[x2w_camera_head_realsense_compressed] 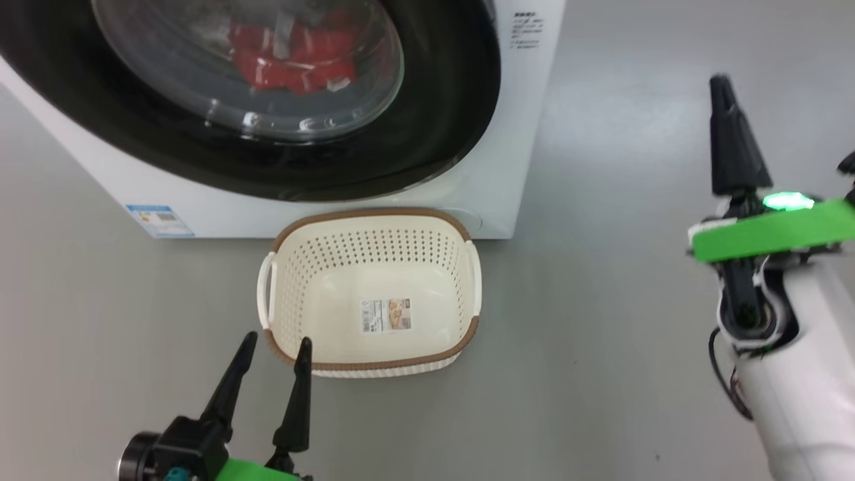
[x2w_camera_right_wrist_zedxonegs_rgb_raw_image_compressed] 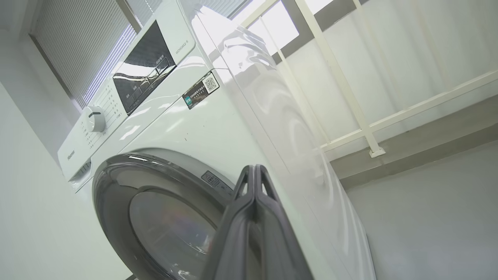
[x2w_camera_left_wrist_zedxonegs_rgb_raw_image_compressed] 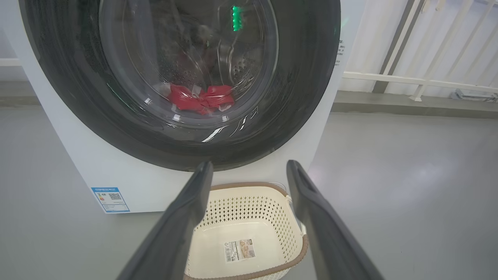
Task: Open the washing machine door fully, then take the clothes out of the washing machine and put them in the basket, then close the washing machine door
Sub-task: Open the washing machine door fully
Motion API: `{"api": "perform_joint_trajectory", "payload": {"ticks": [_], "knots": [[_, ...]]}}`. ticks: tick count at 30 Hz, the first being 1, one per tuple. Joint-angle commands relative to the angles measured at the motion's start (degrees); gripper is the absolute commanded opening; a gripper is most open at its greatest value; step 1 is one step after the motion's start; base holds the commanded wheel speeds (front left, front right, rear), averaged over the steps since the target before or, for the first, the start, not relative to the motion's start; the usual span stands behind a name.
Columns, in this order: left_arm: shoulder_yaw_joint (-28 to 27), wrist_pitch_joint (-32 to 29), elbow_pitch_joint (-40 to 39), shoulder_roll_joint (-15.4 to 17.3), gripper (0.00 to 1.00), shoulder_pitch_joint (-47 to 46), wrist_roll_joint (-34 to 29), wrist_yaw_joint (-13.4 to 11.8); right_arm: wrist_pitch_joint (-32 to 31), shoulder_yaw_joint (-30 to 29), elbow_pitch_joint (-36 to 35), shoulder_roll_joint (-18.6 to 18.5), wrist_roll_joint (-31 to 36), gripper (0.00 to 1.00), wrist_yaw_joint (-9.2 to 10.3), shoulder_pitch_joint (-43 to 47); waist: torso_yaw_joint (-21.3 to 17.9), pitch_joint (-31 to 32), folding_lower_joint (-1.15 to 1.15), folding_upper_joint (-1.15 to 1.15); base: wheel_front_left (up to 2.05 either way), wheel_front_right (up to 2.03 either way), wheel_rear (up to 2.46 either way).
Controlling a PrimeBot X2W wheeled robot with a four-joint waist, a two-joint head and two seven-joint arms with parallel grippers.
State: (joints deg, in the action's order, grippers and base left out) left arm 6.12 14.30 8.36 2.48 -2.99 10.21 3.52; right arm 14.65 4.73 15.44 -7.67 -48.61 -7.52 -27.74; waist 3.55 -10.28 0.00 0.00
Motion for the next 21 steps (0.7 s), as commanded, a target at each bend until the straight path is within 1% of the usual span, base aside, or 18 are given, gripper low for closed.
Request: {"api": "perform_joint_trajectory", "payload": {"ticks": [1,4,5,8,15,21], "knots": [[-0.92,0.7,-1.04,0.4,1.0,-2.73,0.57,0.21,0.35,1.69,-0.47,-1.04,-1.56,0.0,0.03,-4.31,3.25,-3.51,0.0,0.0,0.0,0.0,0.0],[-0.12,0.7,-0.94,0.4,1.0,-4.04,1.35,0.15,0.35,2.48,1.58,-2.16,-3.92,0.0,0.03,-7.99,4.86,-4.88,0.0,0.0,0.0,0.0,0.0],[-0.12,0.7,-0.94,0.4,1.0,-4.04,1.35,0.15,0.35,2.48,1.58,-2.16,-3.92,0.0,0.03,-7.99,4.86,-4.88,0.0,0.0,0.0,0.0,0.0],[0.49,0.7,-1.05,0.4,1.0,-4.88,2.35,-0.12,0.35,4.17,3.61,-3.4,-6.73,0.0,0.03,-11.53,6.26,-6.09,0.0,0.0,0.0,0.0,0.0],[2.45,0.7,-1.49,0.4,1.0,-6.56,4.12,-0.43,0.18,9.96,7.83,-6.96,-12.86,0.0,0.03,-19.29,9.24,-9.26,0.0,0.0,0.0,0.0,0.0],[3.89,0.7,-1.45,0.4,1.0,-7.86,5.26,-0.65,-3.31,14.83,10.37,-9.79,-19.88,0.0,0.03,-25.24,11.34,-11.45,0.0,0.0,0.0,0.0,0.0]]}}
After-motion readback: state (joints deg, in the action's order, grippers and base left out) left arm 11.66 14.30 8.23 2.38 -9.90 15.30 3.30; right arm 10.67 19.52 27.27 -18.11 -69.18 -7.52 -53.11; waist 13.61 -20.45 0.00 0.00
